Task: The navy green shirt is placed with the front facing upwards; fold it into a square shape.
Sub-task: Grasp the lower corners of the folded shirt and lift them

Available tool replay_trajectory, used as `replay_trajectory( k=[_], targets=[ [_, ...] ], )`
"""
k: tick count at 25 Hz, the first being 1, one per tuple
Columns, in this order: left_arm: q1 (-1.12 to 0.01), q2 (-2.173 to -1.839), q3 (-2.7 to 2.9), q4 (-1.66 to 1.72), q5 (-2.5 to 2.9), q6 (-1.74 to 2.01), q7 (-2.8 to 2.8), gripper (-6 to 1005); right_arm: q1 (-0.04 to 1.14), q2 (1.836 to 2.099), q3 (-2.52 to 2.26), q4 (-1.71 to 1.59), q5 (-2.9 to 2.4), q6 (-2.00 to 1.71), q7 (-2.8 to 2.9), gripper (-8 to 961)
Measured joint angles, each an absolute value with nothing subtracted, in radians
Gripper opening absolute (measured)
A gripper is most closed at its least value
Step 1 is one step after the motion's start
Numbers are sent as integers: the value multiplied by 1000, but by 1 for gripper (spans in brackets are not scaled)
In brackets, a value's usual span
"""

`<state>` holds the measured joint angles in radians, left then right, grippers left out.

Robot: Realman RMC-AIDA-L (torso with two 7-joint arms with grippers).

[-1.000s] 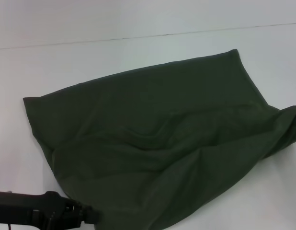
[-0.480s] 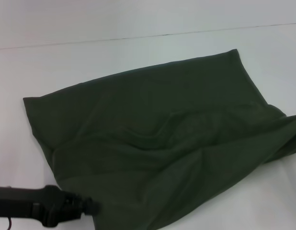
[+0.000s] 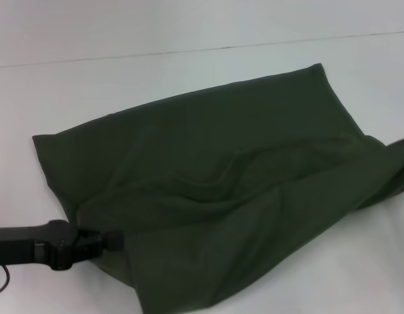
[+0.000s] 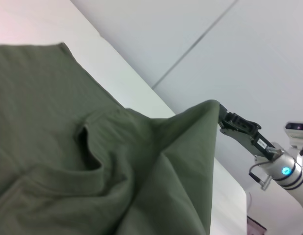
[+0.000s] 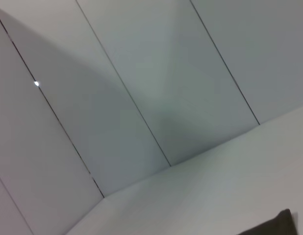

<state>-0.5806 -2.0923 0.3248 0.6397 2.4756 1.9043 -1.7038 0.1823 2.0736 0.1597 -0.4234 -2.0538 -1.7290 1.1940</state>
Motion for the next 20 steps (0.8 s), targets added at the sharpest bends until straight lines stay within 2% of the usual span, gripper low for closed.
replay_trajectory(
  k=[11,20],
  targets=[
    [-579,-2078,265,640,2452,1902,-1707,80,250,2062,161,-428,-2054,-1693,1241,45],
    [-573,-2079,259,638,2449,1861,-1775,102,246,2068,157,-424,-2060,-1654,1235,45]
  ],
)
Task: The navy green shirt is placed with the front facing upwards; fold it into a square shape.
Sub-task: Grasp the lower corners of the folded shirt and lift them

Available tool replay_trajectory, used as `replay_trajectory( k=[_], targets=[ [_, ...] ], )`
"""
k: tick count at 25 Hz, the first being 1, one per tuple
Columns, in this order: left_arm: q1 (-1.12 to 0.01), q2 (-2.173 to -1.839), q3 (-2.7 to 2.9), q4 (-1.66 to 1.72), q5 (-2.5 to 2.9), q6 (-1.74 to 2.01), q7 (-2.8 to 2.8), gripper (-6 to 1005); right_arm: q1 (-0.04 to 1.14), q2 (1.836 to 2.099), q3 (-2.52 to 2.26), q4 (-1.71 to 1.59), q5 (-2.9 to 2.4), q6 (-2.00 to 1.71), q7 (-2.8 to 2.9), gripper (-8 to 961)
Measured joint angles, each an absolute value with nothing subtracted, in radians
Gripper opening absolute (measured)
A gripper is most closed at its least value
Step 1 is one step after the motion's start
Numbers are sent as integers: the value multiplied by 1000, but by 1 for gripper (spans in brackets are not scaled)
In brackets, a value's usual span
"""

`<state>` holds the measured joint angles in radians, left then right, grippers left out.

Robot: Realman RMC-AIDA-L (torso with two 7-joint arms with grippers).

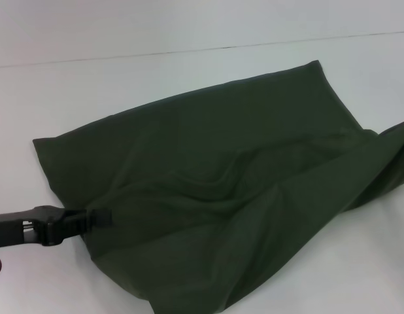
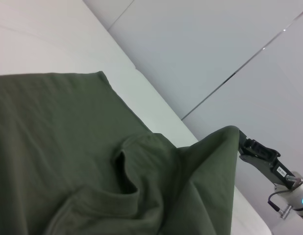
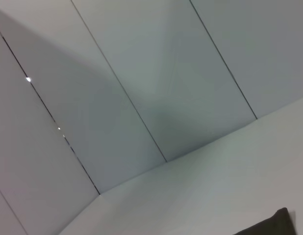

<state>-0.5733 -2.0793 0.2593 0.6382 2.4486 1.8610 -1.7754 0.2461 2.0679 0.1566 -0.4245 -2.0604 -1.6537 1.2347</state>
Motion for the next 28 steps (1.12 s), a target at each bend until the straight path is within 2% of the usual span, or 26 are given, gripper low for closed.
replay_trajectory(
  k=[6,12,23,28],
  targets=[
    [-552,-2078,256,652,2453,1922,-1778,230,241,2067,156,-425,-2060,-1655,1236,46],
    [-515,-2079,262,678,2463,1962,-1782,445,240,2065,156,-425,-2060,-1657,1239,46],
    [-481,-2100,311,684,2542,1980,-1788,683,251,2064,147,-425,-2060,-1654,1241,46],
    [-481,-2114,353,661,2542,1975,-1788,837,251,2065,147,-425,-2060,-1653,1242,45]
  ],
)
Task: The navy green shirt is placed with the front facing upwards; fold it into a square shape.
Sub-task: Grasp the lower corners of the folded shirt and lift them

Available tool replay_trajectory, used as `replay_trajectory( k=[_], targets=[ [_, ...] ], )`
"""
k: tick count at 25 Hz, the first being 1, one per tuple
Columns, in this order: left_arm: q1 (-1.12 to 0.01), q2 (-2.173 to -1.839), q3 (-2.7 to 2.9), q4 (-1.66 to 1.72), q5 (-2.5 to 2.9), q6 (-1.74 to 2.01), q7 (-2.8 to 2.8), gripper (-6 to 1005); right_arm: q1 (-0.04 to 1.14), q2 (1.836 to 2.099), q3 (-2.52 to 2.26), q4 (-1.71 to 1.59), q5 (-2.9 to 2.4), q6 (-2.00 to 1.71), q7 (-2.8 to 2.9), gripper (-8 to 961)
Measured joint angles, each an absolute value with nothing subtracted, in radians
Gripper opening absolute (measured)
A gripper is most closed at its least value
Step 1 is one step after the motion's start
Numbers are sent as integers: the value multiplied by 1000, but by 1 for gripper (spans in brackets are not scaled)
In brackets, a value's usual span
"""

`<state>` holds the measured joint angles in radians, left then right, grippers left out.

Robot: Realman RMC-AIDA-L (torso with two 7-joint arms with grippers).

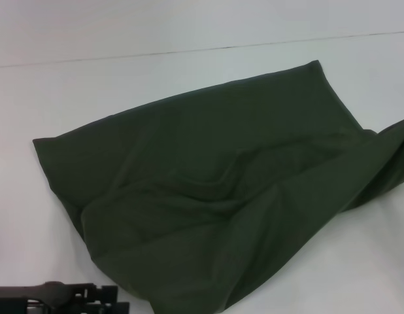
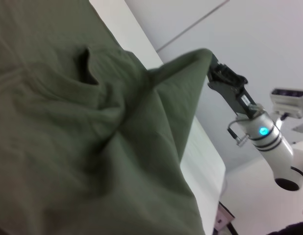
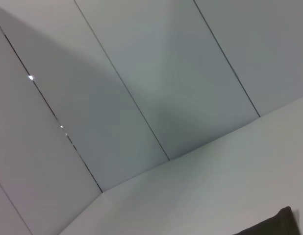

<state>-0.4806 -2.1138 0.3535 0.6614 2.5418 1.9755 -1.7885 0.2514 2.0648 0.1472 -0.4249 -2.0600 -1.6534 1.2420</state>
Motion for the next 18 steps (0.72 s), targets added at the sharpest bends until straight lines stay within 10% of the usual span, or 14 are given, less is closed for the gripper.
replay_trajectory(
  k=[18],
  targets=[
    [-516,-2133,377,548,2547,1863,-1789,860,248,2069,147,-425,-2060,-1660,1243,45]
  ],
)
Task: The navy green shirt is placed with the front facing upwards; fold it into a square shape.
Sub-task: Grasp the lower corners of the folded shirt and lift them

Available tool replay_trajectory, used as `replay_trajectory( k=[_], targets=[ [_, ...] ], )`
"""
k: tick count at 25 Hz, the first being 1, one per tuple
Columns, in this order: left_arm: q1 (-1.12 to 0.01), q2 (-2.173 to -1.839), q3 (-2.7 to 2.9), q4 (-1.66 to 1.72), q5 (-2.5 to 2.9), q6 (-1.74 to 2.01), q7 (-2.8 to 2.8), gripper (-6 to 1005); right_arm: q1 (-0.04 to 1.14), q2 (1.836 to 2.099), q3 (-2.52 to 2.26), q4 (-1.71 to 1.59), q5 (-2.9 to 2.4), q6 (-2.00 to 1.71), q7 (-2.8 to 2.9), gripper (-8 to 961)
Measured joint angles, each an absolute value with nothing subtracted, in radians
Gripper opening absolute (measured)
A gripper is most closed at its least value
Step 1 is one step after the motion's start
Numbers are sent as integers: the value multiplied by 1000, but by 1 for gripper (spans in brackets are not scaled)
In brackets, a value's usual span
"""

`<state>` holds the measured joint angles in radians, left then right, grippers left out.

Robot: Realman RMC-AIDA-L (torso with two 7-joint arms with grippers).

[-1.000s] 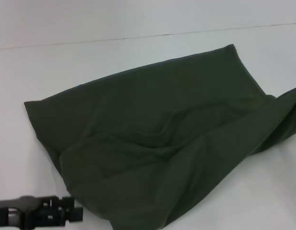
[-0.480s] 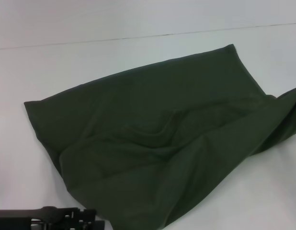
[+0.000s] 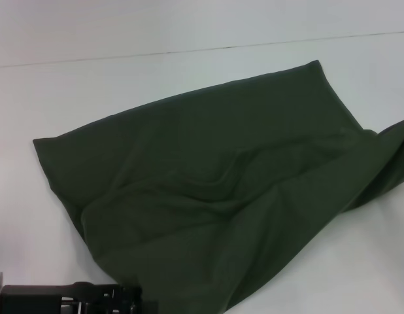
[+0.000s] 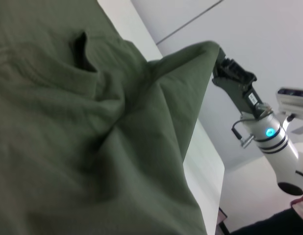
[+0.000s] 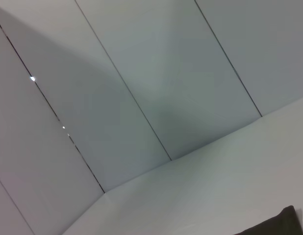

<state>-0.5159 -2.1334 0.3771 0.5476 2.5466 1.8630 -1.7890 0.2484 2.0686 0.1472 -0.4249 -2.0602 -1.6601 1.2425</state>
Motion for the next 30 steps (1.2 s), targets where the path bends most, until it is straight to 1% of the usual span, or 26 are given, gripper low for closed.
replay_trajectory(
  k=[14,30],
  targets=[
    [-517,-2115,382,577,2602,1903,-1803,858,245,2069,147,-425,-2060,-1659,1242,45],
    [-549,-2123,389,550,2597,1900,-1793,859,241,2069,148,-425,-2057,-1656,1242,46]
  ],
)
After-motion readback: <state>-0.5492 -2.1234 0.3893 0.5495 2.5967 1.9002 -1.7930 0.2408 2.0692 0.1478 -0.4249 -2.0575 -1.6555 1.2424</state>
